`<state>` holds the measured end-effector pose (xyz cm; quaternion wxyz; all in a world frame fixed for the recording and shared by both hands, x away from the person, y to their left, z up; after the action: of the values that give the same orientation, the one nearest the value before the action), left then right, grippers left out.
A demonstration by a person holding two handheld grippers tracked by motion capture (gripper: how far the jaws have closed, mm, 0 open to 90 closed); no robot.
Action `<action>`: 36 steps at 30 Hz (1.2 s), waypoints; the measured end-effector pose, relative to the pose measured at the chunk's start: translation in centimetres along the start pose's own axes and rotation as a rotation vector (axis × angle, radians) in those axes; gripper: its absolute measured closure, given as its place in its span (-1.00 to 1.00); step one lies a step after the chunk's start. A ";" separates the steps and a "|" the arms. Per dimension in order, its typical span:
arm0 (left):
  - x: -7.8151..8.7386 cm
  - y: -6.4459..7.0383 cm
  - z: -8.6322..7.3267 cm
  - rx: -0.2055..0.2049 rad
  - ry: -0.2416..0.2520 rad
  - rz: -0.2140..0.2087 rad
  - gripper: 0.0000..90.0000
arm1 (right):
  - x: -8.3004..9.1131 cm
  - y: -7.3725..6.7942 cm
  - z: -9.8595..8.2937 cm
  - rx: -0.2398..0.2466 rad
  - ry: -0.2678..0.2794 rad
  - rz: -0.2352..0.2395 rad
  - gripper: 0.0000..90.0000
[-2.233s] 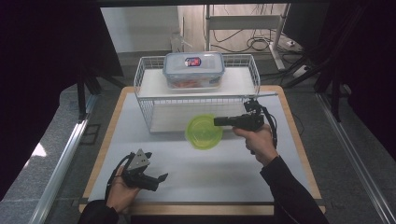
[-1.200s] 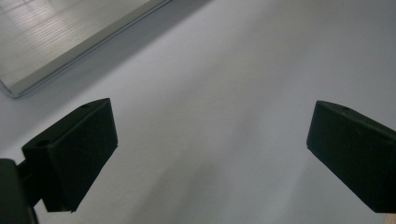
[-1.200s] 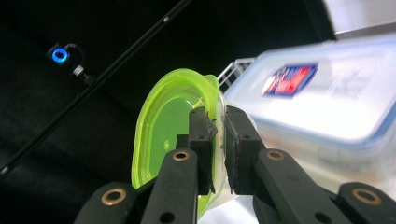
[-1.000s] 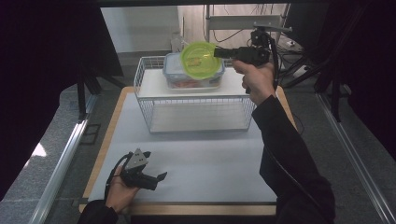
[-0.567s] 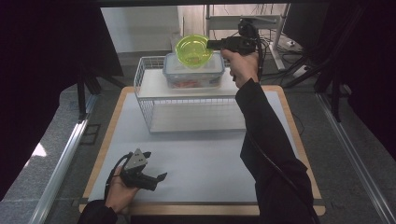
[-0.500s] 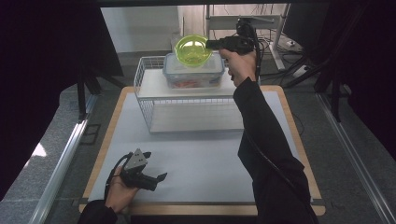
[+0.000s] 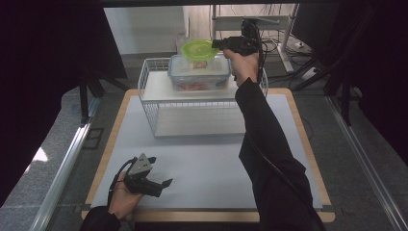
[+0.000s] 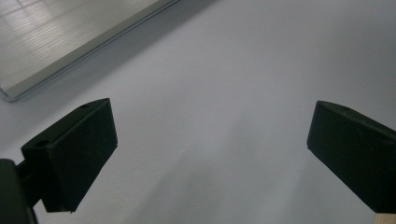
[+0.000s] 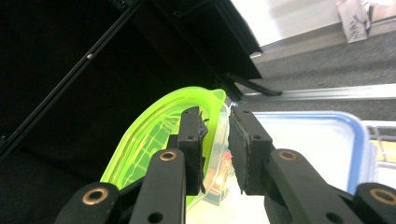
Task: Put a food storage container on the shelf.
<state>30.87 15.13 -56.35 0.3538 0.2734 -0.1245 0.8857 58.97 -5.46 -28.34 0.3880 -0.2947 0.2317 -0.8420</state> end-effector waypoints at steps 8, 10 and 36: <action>0.0 0.0 0.0 -0.003 -0.004 0.001 -0.97 | 0.5 0.3 0.2 0.050 0.025 -0.023 0.39; 0.0 0.0 0.0 -0.003 -0.005 0.001 -0.97 | 1.1 0.0 0.4 0.079 0.040 -0.025 0.34; -0.1 0.1 0.0 -0.006 -0.004 0.006 -0.97 | 0.0 -2.3 -7.5 0.328 -0.097 0.052 0.99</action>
<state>30.86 15.04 -56.44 0.3519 0.2736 -0.1286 0.8858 52.79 -2.89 -32.31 0.4632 -0.2617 0.0797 -0.8430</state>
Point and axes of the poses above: each handheld gripper's, and its own axes: x roughly backward along the jaws, z roughly out of its top, y roughly to its right, the point moved 8 cm from there along -x, roughly forward along the jaws, and after that the axes turned 3 degrees about z, right-handed, at the moved point
